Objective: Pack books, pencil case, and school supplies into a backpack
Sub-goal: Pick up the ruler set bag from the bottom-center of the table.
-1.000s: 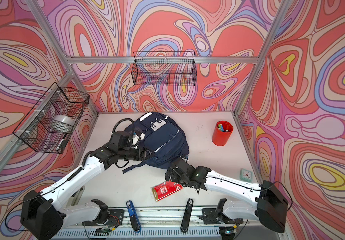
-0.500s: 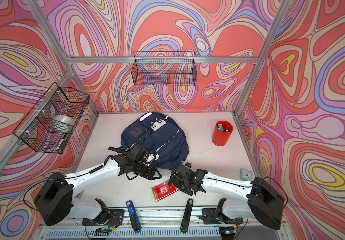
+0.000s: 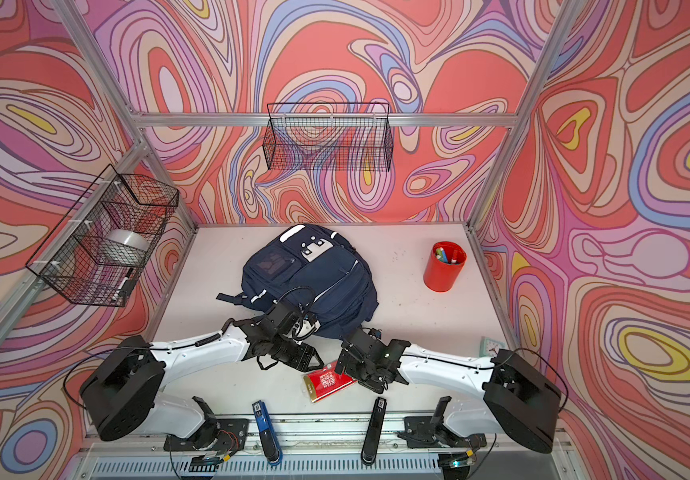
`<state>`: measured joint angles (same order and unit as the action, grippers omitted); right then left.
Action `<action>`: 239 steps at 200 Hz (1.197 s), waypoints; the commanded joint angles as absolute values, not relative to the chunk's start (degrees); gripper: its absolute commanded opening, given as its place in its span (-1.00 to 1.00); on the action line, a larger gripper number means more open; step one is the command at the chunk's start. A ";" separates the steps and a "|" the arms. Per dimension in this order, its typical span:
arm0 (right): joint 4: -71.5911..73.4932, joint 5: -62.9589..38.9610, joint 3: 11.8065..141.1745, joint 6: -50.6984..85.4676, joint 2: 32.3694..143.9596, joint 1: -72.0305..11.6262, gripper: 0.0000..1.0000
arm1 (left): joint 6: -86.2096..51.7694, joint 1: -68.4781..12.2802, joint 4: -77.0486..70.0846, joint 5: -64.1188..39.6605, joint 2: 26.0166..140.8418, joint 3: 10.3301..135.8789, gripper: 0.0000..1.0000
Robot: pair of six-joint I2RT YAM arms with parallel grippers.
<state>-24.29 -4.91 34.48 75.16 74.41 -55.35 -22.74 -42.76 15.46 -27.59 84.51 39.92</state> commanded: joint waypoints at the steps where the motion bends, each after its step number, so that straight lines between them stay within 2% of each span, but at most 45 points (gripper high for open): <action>1: -20.14 -2.40 33.30 75.47 75.48 -55.11 0.95 | -23.50 -42.85 10.79 -25.87 87.74 39.16 0.18; 46: -12.63 -1.42 30.18 74.23 74.08 -51.75 0.93 | -28.57 -42.90 0.15 -29.68 90.52 35.57 0.17; 87: -3.30 -3.34 28.73 67.84 75.24 -49.41 0.90 | -29.73 -42.97 -0.15 -29.42 88.98 34.30 0.12; 112: -2.01 -6.92 28.63 65.14 78.08 -49.09 0.87 | -30.06 -42.97 0.07 -29.19 89.67 34.43 -0.02; 135: -9.29 -8.29 29.38 64.02 77.09 -48.99 0.87 | -30.65 -42.97 2.18 -27.88 88.20 34.37 -0.09; 155: -17.47 -10.76 30.67 63.86 75.26 -48.78 0.88 | -31.15 -43.07 5.53 -25.73 86.31 34.67 -0.30; 167: -19.72 -13.55 30.58 64.49 73.94 -48.82 0.87 | -31.11 -43.15 7.99 -24.38 85.16 35.06 -0.33; 179: -19.33 -16.87 29.47 65.93 72.98 -48.95 0.86 | -30.75 -43.15 9.17 -23.71 84.24 35.09 -0.34; 188: -17.81 -18.30 28.62 66.95 72.58 -49.08 0.86 | -30.66 -43.13 8.68 -24.08 84.03 34.75 -0.47; 202: -12.48 -18.72 27.04 68.03 72.86 -49.65 0.86 | -30.52 -43.10 6.48 -25.89 85.02 34.17 -0.54; 222: -9.60 -19.87 28.19 68.82 77.89 -49.69 0.86 | -31.24 -43.15 5.39 -28.11 88.13 34.49 -0.69; 239: -7.17 -19.99 29.85 69.39 82.29 -51.31 0.84 | -32.36 -43.52 6.59 -25.66 88.47 34.29 -0.79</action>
<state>-8.54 -18.70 29.85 67.75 75.88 -49.41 -30.87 -42.83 4.75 -27.11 87.11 35.14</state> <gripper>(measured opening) 0.924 0.149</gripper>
